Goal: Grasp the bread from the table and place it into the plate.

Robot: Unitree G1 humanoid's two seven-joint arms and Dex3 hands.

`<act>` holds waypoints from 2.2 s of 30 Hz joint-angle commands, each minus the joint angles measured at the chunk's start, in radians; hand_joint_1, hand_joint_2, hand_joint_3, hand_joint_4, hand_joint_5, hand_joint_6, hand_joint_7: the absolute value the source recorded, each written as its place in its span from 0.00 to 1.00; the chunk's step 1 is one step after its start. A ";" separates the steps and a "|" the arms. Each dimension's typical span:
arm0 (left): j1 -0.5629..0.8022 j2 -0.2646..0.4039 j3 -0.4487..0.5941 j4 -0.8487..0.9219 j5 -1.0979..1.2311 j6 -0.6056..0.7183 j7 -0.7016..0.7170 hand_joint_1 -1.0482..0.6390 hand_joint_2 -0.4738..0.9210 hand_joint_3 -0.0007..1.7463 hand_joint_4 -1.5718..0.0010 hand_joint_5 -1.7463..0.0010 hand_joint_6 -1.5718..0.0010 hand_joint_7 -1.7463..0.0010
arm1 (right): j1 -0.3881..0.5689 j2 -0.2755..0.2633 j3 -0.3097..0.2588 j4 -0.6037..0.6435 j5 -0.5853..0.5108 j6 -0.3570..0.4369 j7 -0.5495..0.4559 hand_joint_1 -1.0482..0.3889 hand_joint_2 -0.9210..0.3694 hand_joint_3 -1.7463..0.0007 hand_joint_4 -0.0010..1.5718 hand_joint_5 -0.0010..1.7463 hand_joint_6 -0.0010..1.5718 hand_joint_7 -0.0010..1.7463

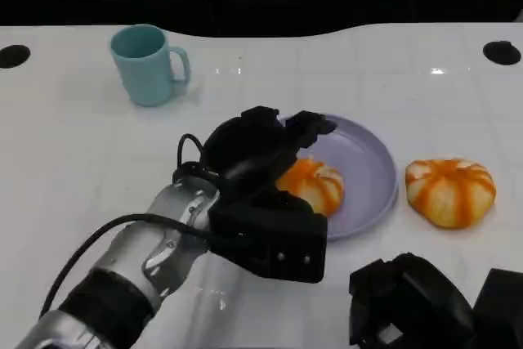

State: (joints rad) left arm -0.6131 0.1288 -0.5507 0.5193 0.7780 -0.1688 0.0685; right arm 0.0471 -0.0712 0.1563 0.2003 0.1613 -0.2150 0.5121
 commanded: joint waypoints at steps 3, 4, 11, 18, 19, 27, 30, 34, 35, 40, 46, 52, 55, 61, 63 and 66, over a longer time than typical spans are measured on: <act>0.089 0.050 0.060 -0.116 -0.095 -0.052 -0.022 0.19 1.00 0.12 0.85 0.47 0.87 0.79 | 0.007 -0.007 -0.006 -0.009 -0.004 -0.001 -0.008 0.00 0.62 0.31 0.99 0.73 1.00 0.54; 0.110 0.053 0.077 -0.136 -0.128 -0.069 -0.029 0.19 1.00 0.13 0.84 0.47 0.87 0.79 | 0.006 -0.008 -0.006 -0.010 -0.005 -0.002 -0.007 0.00 0.62 0.31 0.99 0.73 1.00 0.54; 0.257 0.043 0.189 -0.223 -0.369 -0.191 -0.070 0.23 1.00 0.15 0.70 0.46 0.75 0.78 | 0.006 -0.011 -0.008 -0.011 -0.001 -0.004 -0.002 0.00 0.60 0.33 0.99 0.73 1.00 0.54; 0.367 0.026 0.259 -0.277 -0.623 -0.261 -0.203 0.27 1.00 0.15 0.64 0.34 0.61 0.70 | 0.001 -0.010 -0.011 0.003 0.005 -0.012 0.006 0.00 0.61 0.32 0.99 0.73 1.00 0.54; 0.374 0.024 0.264 -0.282 -0.644 -0.261 -0.220 0.27 1.00 0.15 0.65 0.31 0.60 0.69 | 0.000 -0.009 -0.011 0.005 0.007 -0.013 0.008 0.00 0.61 0.32 0.99 0.73 1.00 0.54; 0.467 0.000 0.334 -0.290 -0.863 -0.301 -0.367 0.23 1.00 0.19 0.51 0.04 0.54 0.52 | -0.003 -0.009 -0.007 -0.001 0.000 0.006 0.002 0.00 0.62 0.32 0.99 0.72 1.00 0.53; 0.521 -0.002 0.351 -0.321 -0.922 -0.278 -0.414 0.21 1.00 0.20 0.55 0.02 0.55 0.40 | -0.004 -0.009 -0.005 -0.004 -0.006 0.005 -0.002 0.00 0.62 0.32 0.99 0.72 1.00 0.54; 0.572 0.005 0.371 -0.349 -1.013 -0.211 -0.500 0.18 1.00 0.18 0.54 0.00 0.57 0.25 | -0.003 -0.011 -0.003 -0.012 -0.012 0.014 -0.010 0.00 0.62 0.32 1.00 0.72 1.00 0.55; 0.584 0.000 0.378 -0.356 -1.045 -0.188 -0.522 0.18 1.00 0.17 0.53 0.00 0.56 0.24 | -0.003 -0.011 -0.003 -0.011 -0.013 0.012 -0.011 0.00 0.62 0.32 1.00 0.72 1.00 0.55; 0.629 -0.020 0.402 -0.380 -1.133 -0.128 -0.597 0.18 1.00 0.16 0.49 0.00 0.56 0.11 | 0.002 -0.012 -0.005 -0.017 -0.006 0.018 -0.006 0.00 0.62 0.32 0.99 0.71 1.00 0.54; 0.663 -0.037 0.424 -0.369 -1.194 -0.086 -0.679 0.18 1.00 0.17 0.46 0.00 0.59 0.01 | 0.006 -0.014 -0.004 -0.017 -0.005 0.019 -0.001 0.00 0.62 0.32 0.98 0.72 1.00 0.53; 0.680 -0.045 0.447 -0.377 -1.233 0.012 -0.711 0.20 1.00 0.15 0.43 0.00 0.56 0.00 | 0.016 -0.018 -0.003 -0.041 -0.011 0.036 -0.007 0.00 0.62 0.32 0.97 0.72 1.00 0.53; 0.683 -0.045 0.456 -0.378 -1.241 0.044 -0.730 0.21 1.00 0.14 0.42 0.00 0.56 0.00 | 0.016 -0.018 -0.006 -0.034 -0.009 0.029 -0.004 0.00 0.61 0.33 0.97 0.72 1.00 0.53; 0.688 -0.051 0.469 -0.374 -1.252 0.100 -0.750 0.19 1.00 0.11 0.40 0.00 0.53 0.00 | 0.014 -0.018 -0.016 -0.028 0.004 0.028 0.001 0.00 0.62 0.33 0.99 0.73 1.00 0.54; 0.687 -0.057 0.471 -0.368 -1.248 0.099 -0.756 0.18 1.00 0.11 0.40 0.00 0.53 0.00 | 0.011 -0.023 -0.017 -0.021 0.001 0.015 0.005 0.00 0.62 0.33 0.99 0.72 1.00 0.54; 0.686 -0.068 0.476 -0.367 -1.257 0.107 -0.767 0.18 1.00 0.10 0.39 0.00 0.52 0.00 | 0.006 -0.027 -0.019 -0.009 -0.008 -0.008 0.003 0.00 0.61 0.32 0.99 0.72 1.00 0.55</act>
State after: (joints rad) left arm 0.0657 0.0618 -0.0871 0.1502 -0.4680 -0.0719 -0.6814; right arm 0.0534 -0.0806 0.1521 0.1812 0.1590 -0.1976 0.5149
